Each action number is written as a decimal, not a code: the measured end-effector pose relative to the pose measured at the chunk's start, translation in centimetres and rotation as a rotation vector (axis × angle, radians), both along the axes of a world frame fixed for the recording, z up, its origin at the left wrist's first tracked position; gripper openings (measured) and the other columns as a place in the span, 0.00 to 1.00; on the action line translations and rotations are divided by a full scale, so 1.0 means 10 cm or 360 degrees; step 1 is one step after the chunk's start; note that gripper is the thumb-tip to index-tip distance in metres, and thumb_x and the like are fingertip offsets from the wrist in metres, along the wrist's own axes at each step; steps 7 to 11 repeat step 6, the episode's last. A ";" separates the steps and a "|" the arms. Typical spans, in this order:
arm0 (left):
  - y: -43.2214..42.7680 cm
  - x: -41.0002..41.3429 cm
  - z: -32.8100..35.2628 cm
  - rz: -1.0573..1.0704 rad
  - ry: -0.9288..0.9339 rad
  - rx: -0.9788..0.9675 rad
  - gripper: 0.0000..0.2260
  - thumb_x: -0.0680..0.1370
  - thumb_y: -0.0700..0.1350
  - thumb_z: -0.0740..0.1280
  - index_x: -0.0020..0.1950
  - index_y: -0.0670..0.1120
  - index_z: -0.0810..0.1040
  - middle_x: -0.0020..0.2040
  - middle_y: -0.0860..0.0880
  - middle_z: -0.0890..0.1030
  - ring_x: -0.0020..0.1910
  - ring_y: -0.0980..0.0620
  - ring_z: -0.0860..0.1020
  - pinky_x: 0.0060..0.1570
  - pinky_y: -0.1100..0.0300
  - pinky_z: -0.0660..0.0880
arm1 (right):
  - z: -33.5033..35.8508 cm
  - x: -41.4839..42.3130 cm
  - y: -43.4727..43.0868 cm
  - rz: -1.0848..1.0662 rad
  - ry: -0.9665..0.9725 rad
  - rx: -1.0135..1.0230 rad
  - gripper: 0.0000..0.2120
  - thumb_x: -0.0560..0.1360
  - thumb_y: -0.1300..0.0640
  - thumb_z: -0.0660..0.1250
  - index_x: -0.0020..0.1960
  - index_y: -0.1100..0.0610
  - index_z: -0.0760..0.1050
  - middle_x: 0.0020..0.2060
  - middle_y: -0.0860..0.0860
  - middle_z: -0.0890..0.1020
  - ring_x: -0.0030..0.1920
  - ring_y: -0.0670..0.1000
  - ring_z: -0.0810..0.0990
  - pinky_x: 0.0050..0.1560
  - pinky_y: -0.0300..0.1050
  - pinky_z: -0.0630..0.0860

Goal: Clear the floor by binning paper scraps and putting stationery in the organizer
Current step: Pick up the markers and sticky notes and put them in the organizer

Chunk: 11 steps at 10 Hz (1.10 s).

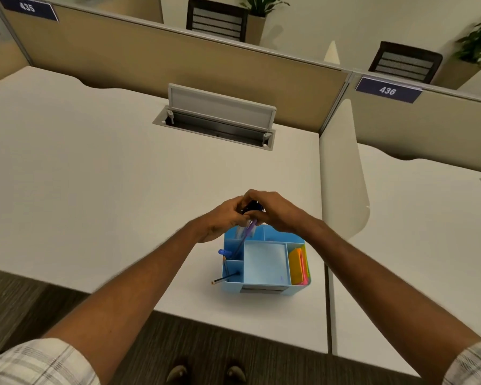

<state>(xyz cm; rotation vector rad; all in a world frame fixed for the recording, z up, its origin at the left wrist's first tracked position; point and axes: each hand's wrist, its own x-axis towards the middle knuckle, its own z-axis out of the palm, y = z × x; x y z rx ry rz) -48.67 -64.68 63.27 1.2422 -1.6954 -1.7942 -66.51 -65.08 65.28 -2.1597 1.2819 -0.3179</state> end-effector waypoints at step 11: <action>0.25 0.45 0.26 0.0234 -0.0961 -0.0822 0.24 0.86 0.52 0.50 0.79 0.44 0.60 0.79 0.45 0.62 0.79 0.48 0.59 0.78 0.54 0.52 | 0.25 0.02 0.18 -0.0628 0.0174 -0.0302 0.16 0.85 0.51 0.54 0.60 0.58 0.76 0.55 0.56 0.83 0.50 0.54 0.81 0.54 0.47 0.78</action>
